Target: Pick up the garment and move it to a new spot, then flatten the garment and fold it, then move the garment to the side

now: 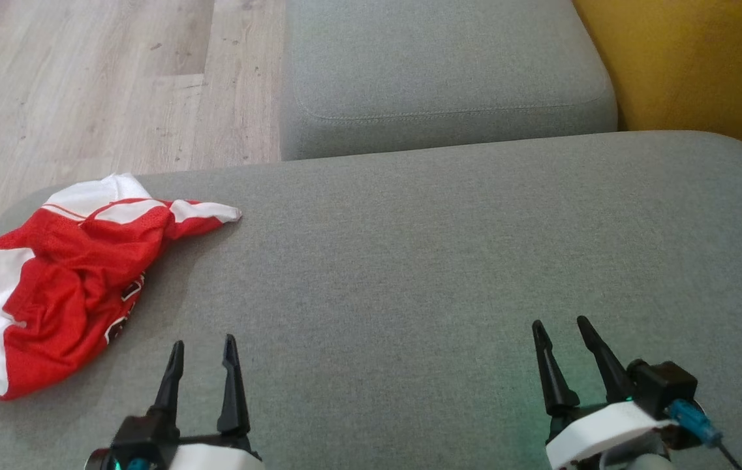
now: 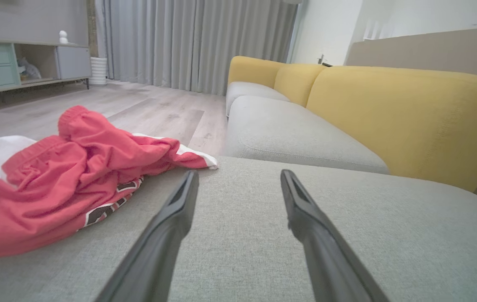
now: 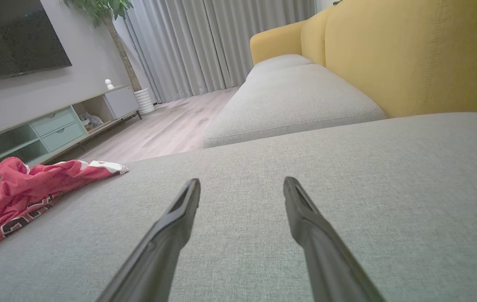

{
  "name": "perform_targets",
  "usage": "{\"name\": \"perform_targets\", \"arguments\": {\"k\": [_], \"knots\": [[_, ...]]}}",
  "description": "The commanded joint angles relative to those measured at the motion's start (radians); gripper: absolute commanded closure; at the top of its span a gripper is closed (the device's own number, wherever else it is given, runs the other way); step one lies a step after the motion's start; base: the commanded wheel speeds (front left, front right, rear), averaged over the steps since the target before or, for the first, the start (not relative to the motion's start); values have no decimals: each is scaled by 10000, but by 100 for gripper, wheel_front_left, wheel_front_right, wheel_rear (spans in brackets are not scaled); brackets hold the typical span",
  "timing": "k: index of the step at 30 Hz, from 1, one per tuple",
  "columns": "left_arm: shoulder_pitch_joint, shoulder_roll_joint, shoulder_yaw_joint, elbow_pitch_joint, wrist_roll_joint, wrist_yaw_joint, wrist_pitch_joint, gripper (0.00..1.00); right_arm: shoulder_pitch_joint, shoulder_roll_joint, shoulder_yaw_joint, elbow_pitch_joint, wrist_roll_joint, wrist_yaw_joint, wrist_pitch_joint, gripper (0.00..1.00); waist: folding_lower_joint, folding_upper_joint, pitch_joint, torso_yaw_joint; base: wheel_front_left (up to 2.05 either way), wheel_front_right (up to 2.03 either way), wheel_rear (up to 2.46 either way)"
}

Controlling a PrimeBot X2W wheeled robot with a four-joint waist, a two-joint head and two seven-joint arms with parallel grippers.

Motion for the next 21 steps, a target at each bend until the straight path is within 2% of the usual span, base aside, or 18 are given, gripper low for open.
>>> {"name": "perform_targets", "arguments": {"k": [1, 14, 21], "knots": [[-302, 68, 210, -291, 375, 99, -164, 0, -486, -79, 205, -246, -358, -7, -168, 0, 0, 0, -1, 5, 0, 0, 0], [-228, 77, 6, 38, 1965, 472, -545, 0, -452, -91, 384, -215, -2028, -7, -551, 0, 0, 0, -165, 52, 0, 0, 0], [-251, 77, 29, 312, 1949, 530, -554, 0, -435, -91, 251, -186, -2069, -7, -559, 0, 0, 0, -160, 79, 0, 0, 0]]}}
